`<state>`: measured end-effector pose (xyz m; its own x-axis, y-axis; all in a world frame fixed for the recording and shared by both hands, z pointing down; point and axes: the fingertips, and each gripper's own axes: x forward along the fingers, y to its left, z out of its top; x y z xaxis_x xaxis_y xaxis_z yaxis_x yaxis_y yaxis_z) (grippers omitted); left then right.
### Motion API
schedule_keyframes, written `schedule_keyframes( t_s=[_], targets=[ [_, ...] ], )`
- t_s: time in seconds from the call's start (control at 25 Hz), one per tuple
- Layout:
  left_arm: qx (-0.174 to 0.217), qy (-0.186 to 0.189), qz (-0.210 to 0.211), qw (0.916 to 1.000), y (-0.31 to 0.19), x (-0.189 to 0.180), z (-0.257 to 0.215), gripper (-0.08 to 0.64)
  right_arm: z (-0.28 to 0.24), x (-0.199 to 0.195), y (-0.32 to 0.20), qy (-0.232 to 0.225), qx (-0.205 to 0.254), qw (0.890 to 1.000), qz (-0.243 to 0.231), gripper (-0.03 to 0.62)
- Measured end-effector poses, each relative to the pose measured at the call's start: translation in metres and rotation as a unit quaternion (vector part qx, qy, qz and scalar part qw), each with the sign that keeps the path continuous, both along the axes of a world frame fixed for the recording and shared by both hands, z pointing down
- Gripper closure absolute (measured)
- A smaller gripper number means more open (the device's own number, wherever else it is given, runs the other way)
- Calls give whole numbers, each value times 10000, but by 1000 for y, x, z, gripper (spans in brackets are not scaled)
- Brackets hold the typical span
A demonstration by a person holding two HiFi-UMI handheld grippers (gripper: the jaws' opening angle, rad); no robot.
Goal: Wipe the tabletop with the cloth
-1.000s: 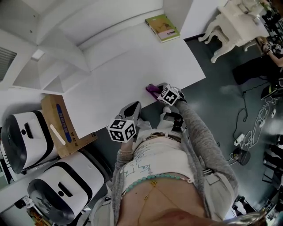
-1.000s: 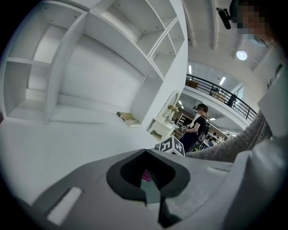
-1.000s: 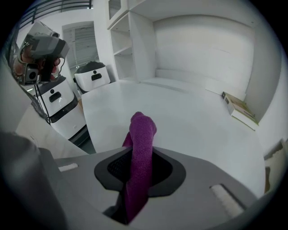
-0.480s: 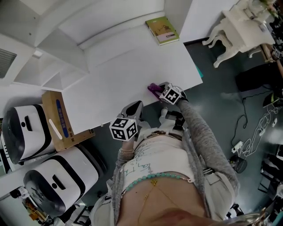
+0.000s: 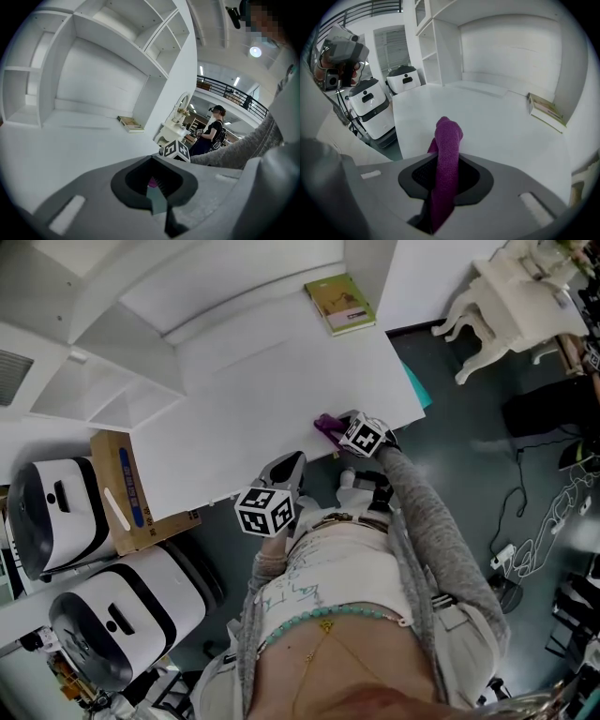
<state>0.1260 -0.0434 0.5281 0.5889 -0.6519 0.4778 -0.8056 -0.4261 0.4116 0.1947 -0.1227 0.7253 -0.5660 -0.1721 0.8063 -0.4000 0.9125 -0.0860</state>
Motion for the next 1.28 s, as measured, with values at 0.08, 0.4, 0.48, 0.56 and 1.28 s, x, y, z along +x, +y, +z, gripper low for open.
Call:
schedule_keyframes(
  t_s=[0.08,0.4,0.48,0.56,1.28],
  targets=[
    [1,-16,0,10000,1,4,0,560,-2,2,-1,-42,-9,10000,-34,497],
    [-9,-94,-26,10000,1,21,1,560,0,13,-4,-179,-26,9997,-133,497],
    [-2,-100,-52,9999,0,25,1,560,1,20,-5,-129,-73,9999,-86,497],
    [8,-96,-75,9999,0,29,1,560,1,27,-7,-94,-80,9999,-74,497],
    [48,-81,-177,9998,3,53,1,560,3,75,-22,-132,-89,9996,250,495]
  ],
)
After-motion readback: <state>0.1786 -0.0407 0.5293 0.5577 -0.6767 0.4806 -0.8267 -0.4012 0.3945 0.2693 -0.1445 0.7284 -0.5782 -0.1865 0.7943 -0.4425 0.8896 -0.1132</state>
